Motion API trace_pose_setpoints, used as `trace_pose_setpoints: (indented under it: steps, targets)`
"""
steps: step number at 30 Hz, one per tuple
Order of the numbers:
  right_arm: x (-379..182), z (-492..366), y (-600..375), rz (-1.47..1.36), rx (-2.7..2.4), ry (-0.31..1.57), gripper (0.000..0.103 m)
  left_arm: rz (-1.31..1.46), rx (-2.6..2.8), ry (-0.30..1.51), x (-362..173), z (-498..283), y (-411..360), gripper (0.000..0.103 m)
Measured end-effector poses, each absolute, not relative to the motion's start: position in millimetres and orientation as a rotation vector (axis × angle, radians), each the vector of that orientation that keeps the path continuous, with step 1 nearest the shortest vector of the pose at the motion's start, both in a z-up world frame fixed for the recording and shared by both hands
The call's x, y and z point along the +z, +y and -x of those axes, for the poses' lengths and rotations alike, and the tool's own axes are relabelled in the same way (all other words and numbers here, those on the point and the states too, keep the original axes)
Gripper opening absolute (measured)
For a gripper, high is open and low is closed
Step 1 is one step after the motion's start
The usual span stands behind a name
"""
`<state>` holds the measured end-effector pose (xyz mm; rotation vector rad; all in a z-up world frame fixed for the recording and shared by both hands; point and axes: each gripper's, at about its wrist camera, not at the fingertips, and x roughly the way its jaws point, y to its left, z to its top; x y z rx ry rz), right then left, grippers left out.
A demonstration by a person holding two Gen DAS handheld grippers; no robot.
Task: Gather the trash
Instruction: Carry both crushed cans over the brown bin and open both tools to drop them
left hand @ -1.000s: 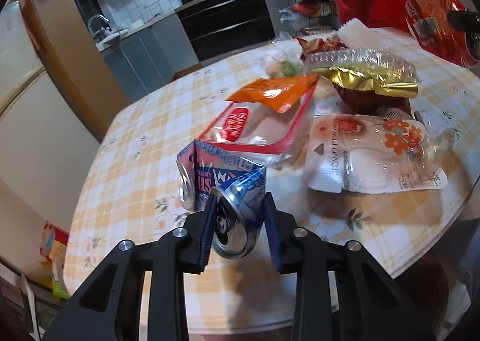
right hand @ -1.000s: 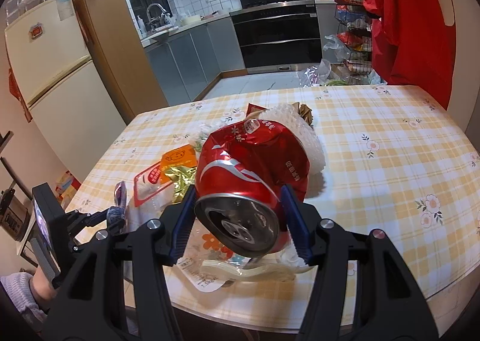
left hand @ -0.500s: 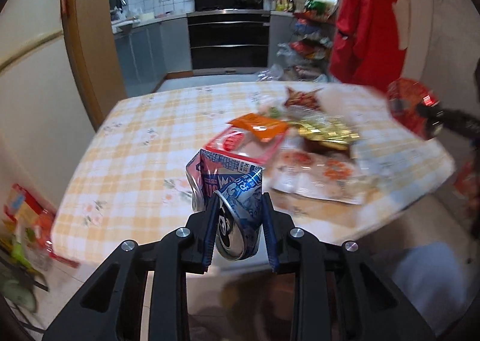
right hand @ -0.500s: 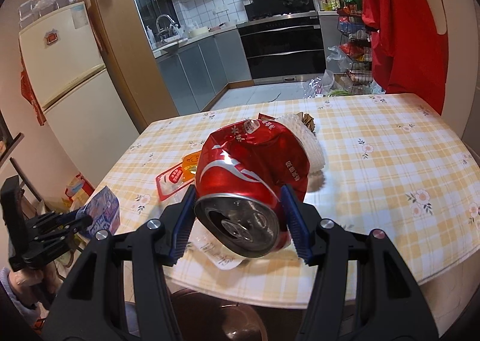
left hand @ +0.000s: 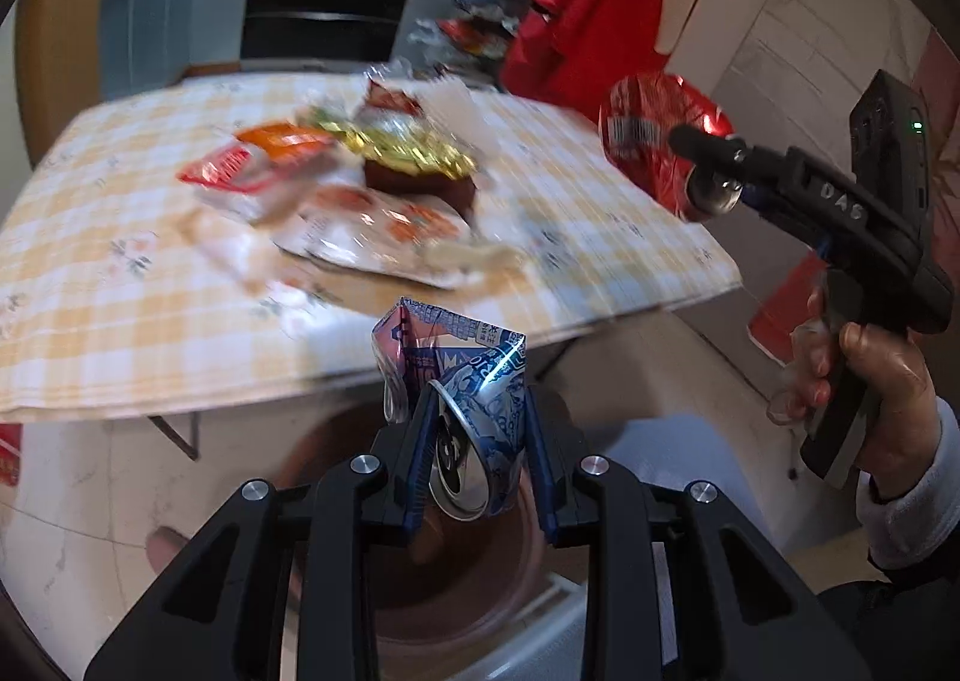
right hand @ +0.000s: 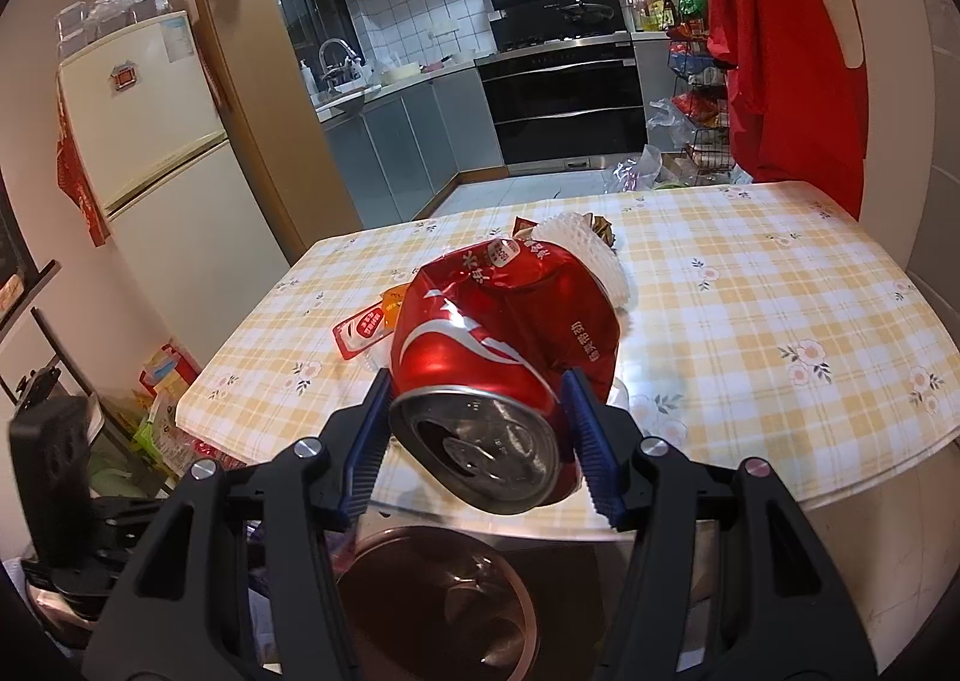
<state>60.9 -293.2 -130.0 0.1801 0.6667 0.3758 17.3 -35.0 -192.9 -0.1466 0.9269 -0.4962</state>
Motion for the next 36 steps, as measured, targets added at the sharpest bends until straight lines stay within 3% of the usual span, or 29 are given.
trace_pose_setpoints:
  steps: [2, 3, 9, 11, 26, 36]
  targets:
    - [-128.9, -57.3, -297.6, -0.189, 0.375, 0.669, 0.057, 0.137, -0.498, 0.949, -197.6, -19.8, -39.0, 0.035]
    - [-128.4, -56.4, -299.3, -0.192, 0.376, 0.669, 0.057, 0.120, -0.488, 0.947, -197.9, -20.1, -41.7, 0.047]
    - [-122.3, -50.6, -295.2, -0.184, 0.395, 0.659, 0.057, 0.125, -0.407, 0.855, -175.3, -14.7, -25.8, 0.087]
    - [-122.7, -48.7, -290.1, -0.171, 0.407, 0.662, 0.057, 0.129, -0.360, 0.822, -165.6, -12.0, -15.0, 0.093]
    - [-149.6, -38.5, -236.3, -0.106, 0.528, 0.789, 0.058, 0.250, 0.038, 0.692, -133.9, 13.6, 93.1, 0.097]
    - [-169.9, -27.8, -206.7, -0.061, 0.612, 0.875, 0.058, 0.285, 0.115, 0.687, -137.4, 21.6, 114.5, 0.097]
